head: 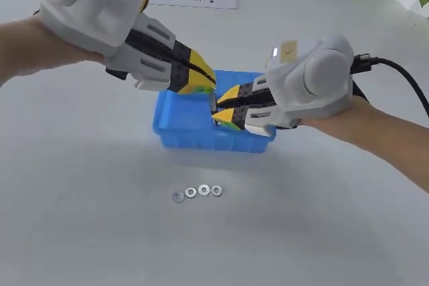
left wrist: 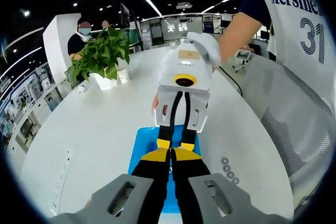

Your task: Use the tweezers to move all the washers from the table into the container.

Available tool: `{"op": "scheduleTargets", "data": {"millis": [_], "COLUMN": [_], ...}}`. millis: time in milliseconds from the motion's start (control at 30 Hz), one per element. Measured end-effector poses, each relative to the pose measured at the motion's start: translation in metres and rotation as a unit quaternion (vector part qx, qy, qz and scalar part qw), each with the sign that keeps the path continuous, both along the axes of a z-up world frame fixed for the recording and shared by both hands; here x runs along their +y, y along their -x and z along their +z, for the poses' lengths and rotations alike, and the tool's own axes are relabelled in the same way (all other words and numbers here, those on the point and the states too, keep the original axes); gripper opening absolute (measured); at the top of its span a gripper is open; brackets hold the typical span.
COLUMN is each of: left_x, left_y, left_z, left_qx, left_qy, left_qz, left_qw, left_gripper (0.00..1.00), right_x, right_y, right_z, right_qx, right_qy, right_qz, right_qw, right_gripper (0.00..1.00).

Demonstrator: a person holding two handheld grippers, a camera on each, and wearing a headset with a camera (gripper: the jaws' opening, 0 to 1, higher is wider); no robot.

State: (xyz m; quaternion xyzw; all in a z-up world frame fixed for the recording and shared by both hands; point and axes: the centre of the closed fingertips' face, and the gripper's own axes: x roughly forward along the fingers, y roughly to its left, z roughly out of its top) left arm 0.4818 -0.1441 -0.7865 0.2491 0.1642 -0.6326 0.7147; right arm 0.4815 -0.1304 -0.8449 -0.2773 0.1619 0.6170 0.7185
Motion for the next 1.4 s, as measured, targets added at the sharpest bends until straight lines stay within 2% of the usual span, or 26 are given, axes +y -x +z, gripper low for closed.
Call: {"op": "scheduleTargets", "data": {"millis": [67, 267, 467, 533, 633, 767, 900, 1000, 1167, 1300, 1400], "left_x": [0.000, -0.001, 0.001, 0.001, 0.001, 0.000, -0.001, -0.001, -0.002, -0.003, -0.003], "left_y": [0.000, 0.002, 0.007, 0.010, 0.013, 0.019, 0.031, 0.037, 0.050, 0.067, 0.078], "left_z": [0.001, 0.008, 0.016, 0.020, 0.029, 0.037, 0.044, 0.049, 0.061, 0.068, 0.067], "left_qx": [-0.003, -0.015, -0.021, -0.028, -0.032, -0.037, -0.039, -0.045, -0.056, -0.056, -0.051], "left_qy": [0.000, 0.001, 0.003, 0.000, 0.010, 0.008, 0.003, 0.001, 0.005, 0.014, 0.012], "left_qz": [0.001, 0.001, 0.001, 0.000, 0.001, 0.000, -0.004, -0.004, 0.001, 0.000, -0.003], "left_qw": [1.0000, 0.9999, 0.9998, 0.9996, 0.9994, 0.9993, 0.9992, 0.9990, 0.9984, 0.9983, 0.9986], "left_gripper": [0.05, 0.05, 0.05, 0.05, 0.05, 0.05, 0.05, 0.05, 0.05, 0.05, 0.05], "right_x": [0.001, 0.003, 0.003, 0.003, 0.003, 0.004, 0.003, 0.002, 0.005, 0.007, 0.010], "right_y": [0.001, 0.000, 0.010, 0.013, 0.021, 0.022, 0.022, 0.026, 0.044, 0.056, 0.067], "right_z": [0.006, 0.011, 0.018, 0.020, 0.025, 0.035, 0.047, 0.052, 0.058, 0.063, 0.065], "right_qx": [-0.004, -0.008, -0.013, -0.009, -0.016, -0.020, -0.030, -0.025, -0.025, -0.027, -0.027], "right_qy": [-0.005, -0.012, -0.010, -0.011, -0.006, -0.018, -0.027, -0.034, -0.037, -0.042, -0.045], "right_qz": [-0.002, -0.005, -0.001, 0.000, 0.007, 0.000, -0.008, -0.009, 0.003, 0.007, 0.014], "right_qw": [1.0000, 0.9999, 0.9999, 0.9999, 0.9998, 0.9996, 0.9992, 0.9991, 0.9990, 0.9988, 0.9985], "right_gripper": [0.10, 0.10, 0.11, 0.11, 0.11, 0.11, 0.13, 0.14, 0.14, 0.14, 0.14]}}
